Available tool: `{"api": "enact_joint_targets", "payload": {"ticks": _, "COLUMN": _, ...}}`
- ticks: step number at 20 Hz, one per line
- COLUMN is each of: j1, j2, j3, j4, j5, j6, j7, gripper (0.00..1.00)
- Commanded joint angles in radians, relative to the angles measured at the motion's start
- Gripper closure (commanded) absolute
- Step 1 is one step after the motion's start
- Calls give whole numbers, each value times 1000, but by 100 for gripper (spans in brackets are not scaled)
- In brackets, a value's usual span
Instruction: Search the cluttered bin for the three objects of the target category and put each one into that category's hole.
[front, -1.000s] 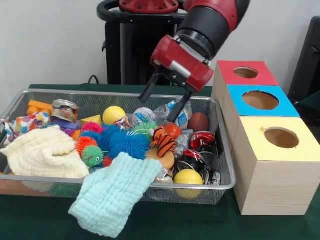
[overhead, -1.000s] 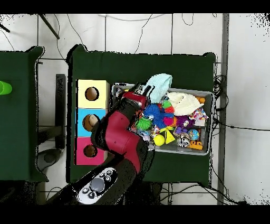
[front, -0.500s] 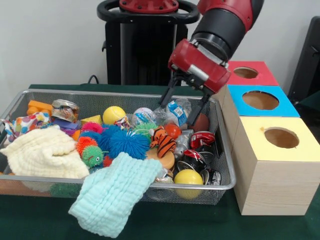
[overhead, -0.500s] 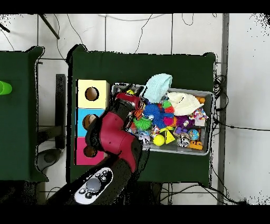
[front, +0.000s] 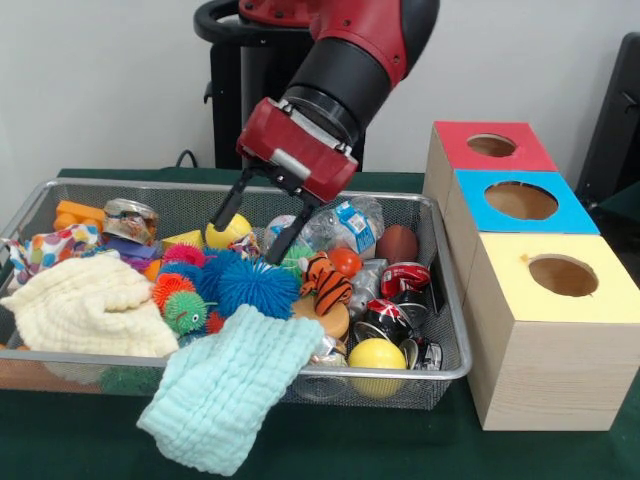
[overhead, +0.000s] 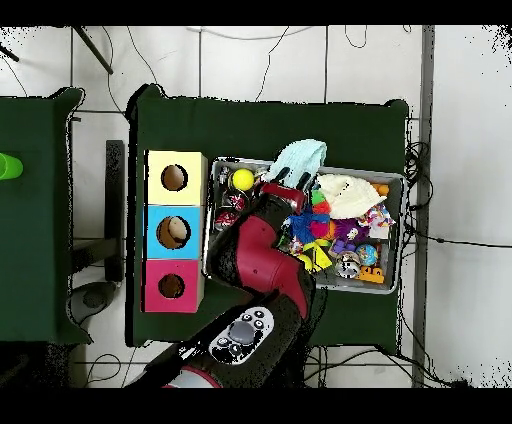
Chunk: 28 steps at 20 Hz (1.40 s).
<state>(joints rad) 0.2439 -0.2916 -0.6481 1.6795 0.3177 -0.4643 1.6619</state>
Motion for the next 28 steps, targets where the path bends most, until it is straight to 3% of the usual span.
{"api": "enact_joint_targets", "payload": {"ticks": 1, "j1": 12, "j2": 50, "j3": 157, "j4": 59, "j5": -20, "j6": -49, "j7": 234, "gripper": 0}}
{"api": "enact_joint_targets", "payload": {"ticks": 11, "j1": 70, "j2": 64, "j3": 112, "j4": 65, "j5": 58, "j6": -22, "j7": 218, "gripper": 0}}
{"api": "enact_joint_targets", "payload": {"ticks": 23, "j1": 16, "j2": 56, "j3": 148, "j4": 85, "j5": -41, "j6": -98, "j7": 259, "gripper": 0}}
{"api": "enact_joint_targets", "payload": {"ticks": 28, "j1": 35, "j2": 92, "j3": 125, "j4": 78, "j5": -11, "j6": -102, "j7": 227, "gripper": 0}}
